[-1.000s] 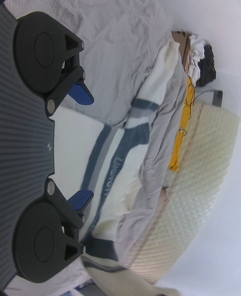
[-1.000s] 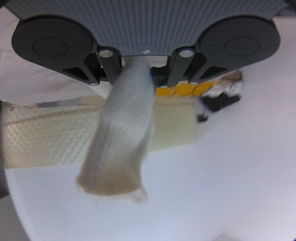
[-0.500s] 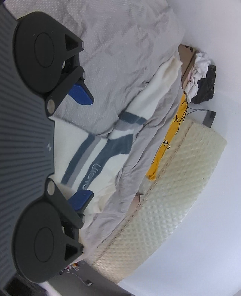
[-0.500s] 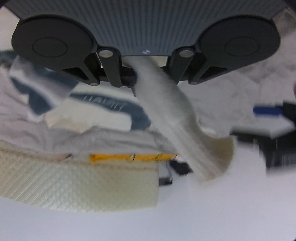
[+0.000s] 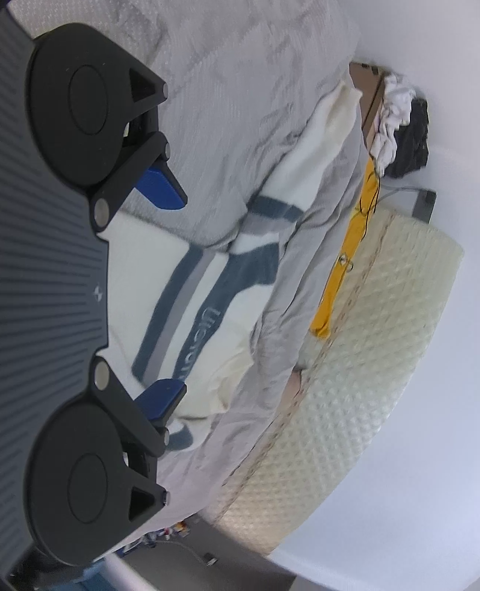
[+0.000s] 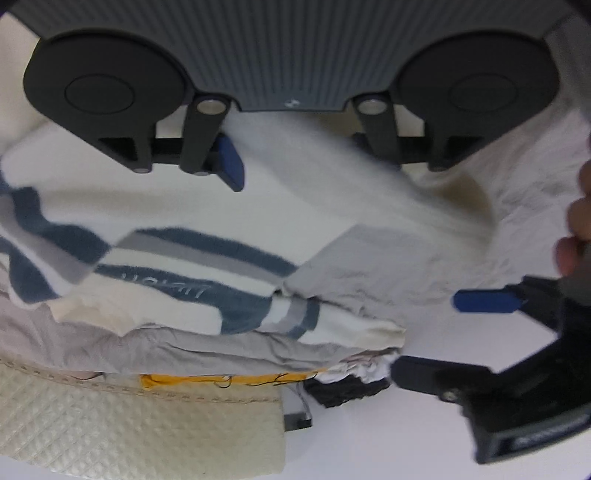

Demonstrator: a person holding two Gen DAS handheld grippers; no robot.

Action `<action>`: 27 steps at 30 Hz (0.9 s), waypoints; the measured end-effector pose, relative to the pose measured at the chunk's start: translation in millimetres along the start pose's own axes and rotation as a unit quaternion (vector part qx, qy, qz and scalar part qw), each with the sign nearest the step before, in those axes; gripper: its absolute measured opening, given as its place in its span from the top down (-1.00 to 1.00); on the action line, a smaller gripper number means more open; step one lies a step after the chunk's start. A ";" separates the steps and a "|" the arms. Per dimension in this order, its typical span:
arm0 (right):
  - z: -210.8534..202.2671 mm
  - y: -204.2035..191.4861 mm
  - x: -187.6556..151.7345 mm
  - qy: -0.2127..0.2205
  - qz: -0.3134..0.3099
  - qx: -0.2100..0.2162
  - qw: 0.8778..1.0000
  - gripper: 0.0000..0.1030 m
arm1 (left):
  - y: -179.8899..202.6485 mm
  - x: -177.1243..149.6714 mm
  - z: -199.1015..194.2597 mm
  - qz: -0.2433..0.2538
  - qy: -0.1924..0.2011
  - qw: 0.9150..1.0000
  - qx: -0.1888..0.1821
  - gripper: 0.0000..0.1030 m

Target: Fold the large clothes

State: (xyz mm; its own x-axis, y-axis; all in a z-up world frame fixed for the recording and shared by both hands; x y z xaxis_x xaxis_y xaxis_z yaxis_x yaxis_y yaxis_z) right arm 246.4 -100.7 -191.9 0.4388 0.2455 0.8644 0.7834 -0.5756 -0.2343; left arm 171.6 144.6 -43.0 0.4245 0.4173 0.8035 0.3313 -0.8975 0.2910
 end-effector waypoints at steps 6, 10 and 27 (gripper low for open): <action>-45.0 -5.3 -14.1 -0.031 0.011 0.020 0.999 -0.17 | 19.4 -20.0 2.5 0.038 -0.026 0.999 -0.012 -0.92; -73.5 2.5 -14.8 0.007 0.049 0.020 0.999 -0.28 | 34.8 -36.1 3.9 0.068 -0.044 0.997 -0.018 -0.91; -65.7 82.3 -13.1 0.089 0.156 -0.060 0.982 0.21 | 52.0 -98.7 43.0 0.142 -0.125 0.981 0.029 -0.36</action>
Point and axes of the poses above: each gripper's, at about its wrist camera, not at the fingertips, and z roughly the way its jaws point, y to its right, x to its top, the point moved 9 cm from there along z, roughly the way its jaws point, and after that the axes turned 15 degrees about x, right-handed, at the moved point
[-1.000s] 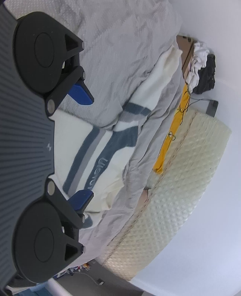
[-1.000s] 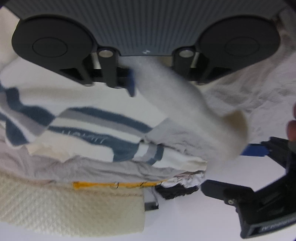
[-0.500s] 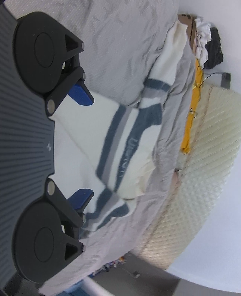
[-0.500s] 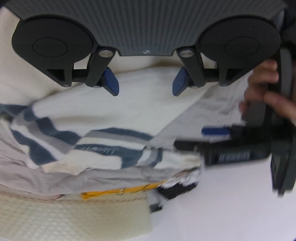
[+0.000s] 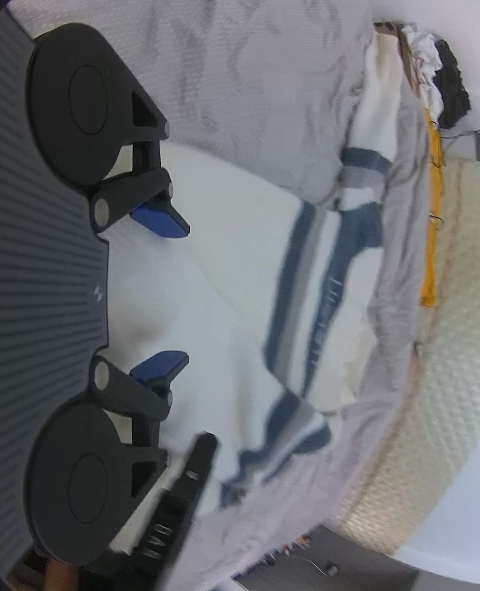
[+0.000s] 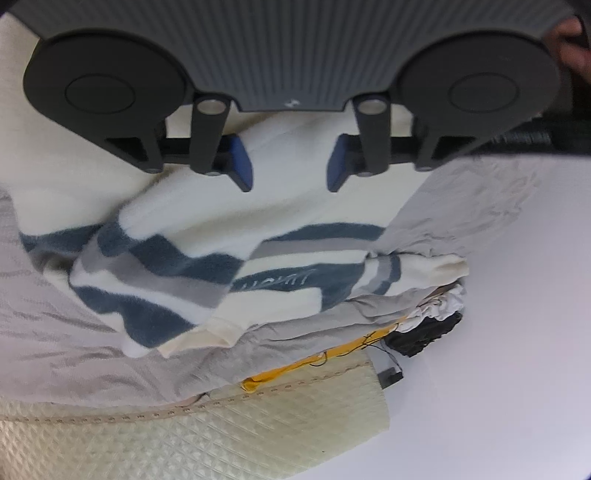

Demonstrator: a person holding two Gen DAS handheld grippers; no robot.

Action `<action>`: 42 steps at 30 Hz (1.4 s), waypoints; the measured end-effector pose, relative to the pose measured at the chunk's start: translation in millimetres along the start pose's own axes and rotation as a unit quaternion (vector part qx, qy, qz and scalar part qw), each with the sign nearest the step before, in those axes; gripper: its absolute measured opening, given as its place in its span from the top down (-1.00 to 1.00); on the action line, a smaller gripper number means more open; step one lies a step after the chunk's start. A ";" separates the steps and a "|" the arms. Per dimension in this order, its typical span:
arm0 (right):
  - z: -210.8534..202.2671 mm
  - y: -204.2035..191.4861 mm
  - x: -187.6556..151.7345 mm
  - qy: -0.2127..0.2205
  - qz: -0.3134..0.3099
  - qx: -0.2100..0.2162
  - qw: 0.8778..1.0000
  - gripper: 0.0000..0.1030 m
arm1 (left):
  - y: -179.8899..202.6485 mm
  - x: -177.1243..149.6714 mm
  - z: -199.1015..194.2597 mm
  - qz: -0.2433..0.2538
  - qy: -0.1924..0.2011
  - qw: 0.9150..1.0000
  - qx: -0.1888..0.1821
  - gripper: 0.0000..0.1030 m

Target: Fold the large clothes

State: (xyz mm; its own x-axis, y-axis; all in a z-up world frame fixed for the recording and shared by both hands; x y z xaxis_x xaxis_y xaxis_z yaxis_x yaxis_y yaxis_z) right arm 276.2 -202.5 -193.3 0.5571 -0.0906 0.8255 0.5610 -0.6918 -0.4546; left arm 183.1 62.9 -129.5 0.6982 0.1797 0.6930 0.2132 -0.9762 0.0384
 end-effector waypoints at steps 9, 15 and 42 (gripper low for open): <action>36.4 13.9 -19.4 -0.037 -0.001 -0.004 0.999 0.29 | 4.5 -19.7 30.6 0.037 -0.040 0.997 0.055 -0.27; 38.5 23.1 -23.1 -0.044 0.025 0.002 0.999 0.33 | -1.9 -7.1 26.0 0.003 -0.040 0.998 0.038 -0.27; 50.9 40.5 -2.9 -0.002 -0.015 -0.073 0.997 0.33 | -240.0 170.1 231.2 -0.440 -0.021 0.898 -0.019 -0.59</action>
Point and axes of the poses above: each gripper's, at about its wrist camera, not at the fingertips, and z roughly the way its jaws point, y to its right, x to its top, the point moved 9 cm from there along z, roughly the way its jaws point, and after that the axes turned 15 degrees about x, right-handed, at the moved point
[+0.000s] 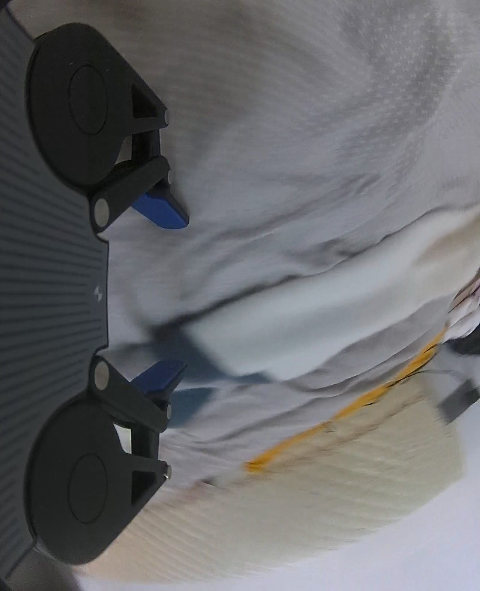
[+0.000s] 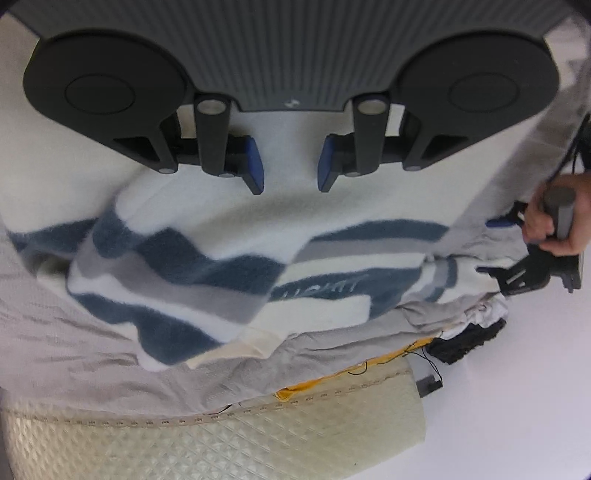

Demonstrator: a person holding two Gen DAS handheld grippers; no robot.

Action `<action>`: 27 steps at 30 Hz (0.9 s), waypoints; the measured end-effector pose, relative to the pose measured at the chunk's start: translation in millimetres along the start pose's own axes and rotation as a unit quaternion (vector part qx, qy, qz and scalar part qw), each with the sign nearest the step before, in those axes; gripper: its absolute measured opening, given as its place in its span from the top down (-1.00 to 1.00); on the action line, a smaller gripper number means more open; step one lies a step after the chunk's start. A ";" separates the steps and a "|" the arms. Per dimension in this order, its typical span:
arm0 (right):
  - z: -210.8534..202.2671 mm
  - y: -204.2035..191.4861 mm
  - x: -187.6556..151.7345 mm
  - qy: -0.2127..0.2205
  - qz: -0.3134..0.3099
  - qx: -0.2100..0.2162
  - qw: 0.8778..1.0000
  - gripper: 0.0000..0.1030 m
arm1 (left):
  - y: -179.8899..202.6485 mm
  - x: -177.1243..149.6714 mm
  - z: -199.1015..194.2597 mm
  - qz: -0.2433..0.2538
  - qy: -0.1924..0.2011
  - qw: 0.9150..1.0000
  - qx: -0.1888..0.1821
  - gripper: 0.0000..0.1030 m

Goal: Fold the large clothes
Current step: 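Grasp the other white sleeve cuff with the left gripper and lift it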

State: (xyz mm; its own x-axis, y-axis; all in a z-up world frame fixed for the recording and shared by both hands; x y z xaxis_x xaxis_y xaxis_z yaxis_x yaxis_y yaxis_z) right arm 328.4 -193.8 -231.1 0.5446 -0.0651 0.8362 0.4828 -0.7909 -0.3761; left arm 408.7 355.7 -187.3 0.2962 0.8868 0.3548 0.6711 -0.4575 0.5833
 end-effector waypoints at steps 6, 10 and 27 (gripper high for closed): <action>12.6 -0.1 3.0 0.006 -0.011 -0.018 1.000 0.33 | 4.9 64.0 44.3 -0.080 0.019 0.996 -0.045 -0.59; 21.1 -1.4 4.2 0.006 -0.018 -0.033 0.999 0.29 | 25.2 102.0 65.9 -0.082 0.038 0.995 -0.052 -0.58; 38.3 -5.1 3.7 -0.002 -0.040 -0.049 0.998 0.27 | 16.6 203.1 97.7 -0.009 0.135 0.989 0.067 0.65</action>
Point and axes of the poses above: each gripper's, at about its wrist camera, not at the fingertips, and z roughly the way its jaws point, y to its right, x to its top, the point moved 9 cm from there along z, roughly the way its jaws point, and after that the axes turned 15 degrees about x, right-handed, at the moved point
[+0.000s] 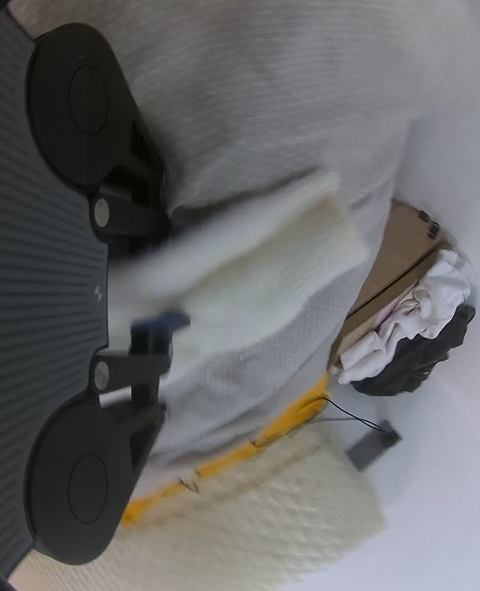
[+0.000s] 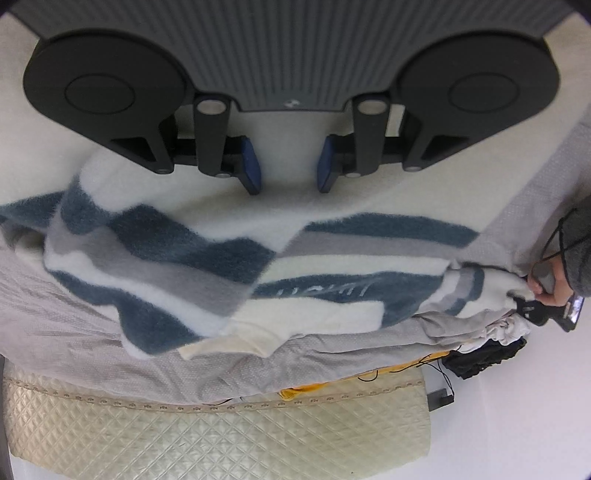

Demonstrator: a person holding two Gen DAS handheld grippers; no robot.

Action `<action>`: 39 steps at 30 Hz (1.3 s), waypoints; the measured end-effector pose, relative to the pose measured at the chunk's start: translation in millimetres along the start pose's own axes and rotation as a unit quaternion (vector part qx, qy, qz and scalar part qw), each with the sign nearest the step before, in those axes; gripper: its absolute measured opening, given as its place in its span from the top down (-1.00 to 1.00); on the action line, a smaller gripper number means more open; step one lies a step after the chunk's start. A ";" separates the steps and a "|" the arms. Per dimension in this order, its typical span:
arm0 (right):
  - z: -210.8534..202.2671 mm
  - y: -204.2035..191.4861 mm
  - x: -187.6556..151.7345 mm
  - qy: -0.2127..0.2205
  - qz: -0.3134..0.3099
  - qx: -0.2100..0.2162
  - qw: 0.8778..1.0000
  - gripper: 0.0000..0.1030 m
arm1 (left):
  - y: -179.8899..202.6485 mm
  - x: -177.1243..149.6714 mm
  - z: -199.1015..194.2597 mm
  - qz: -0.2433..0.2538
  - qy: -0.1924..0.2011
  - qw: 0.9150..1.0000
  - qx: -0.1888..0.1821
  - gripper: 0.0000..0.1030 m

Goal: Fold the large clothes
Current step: 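Grasp the other white sleeve cuff with the left gripper and lift it, then carry the sleeve across the sweater body with the left gripper and release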

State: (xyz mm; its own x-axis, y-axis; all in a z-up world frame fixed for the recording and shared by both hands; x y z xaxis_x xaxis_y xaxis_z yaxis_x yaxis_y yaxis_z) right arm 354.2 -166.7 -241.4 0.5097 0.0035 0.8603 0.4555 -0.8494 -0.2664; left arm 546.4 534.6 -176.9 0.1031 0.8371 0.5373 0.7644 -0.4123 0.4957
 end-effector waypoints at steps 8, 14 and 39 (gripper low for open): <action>-6.8 2.6 7.1 0.009 0.026 0.016 0.999 0.26 | 21.3 13.8 -82.0 0.092 0.071 0.993 -0.006 0.76; -27.5 5.8 16.7 0.028 0.036 0.021 0.999 0.26 | 92.2 20.1 -192.1 0.183 0.126 0.974 -0.038 0.77; -217.6 57.1 72.6 0.222 0.076 -0.008 0.972 0.26 | 165.7 -420.0 -505.1 0.569 0.096 0.770 -0.272 0.77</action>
State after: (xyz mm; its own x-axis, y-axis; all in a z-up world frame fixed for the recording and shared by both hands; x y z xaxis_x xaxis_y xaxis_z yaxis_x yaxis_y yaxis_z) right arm 258.4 -329.8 -99.6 0.2045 -0.3479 0.9149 0.3865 -0.8300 -0.4021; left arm 308.3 -67.0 24.2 0.3727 -0.2252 0.9002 -0.1361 -0.9729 -0.1871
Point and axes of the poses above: each gripper's, at about its wrist camera, not at the fingertips, and z roughly the way its jaws point, y to its right, x to its top, the point moved 9 cm from there along z, roughly the way its jaws point, and after that the axes turned 15 degrees about x, right-handed, at the moved point
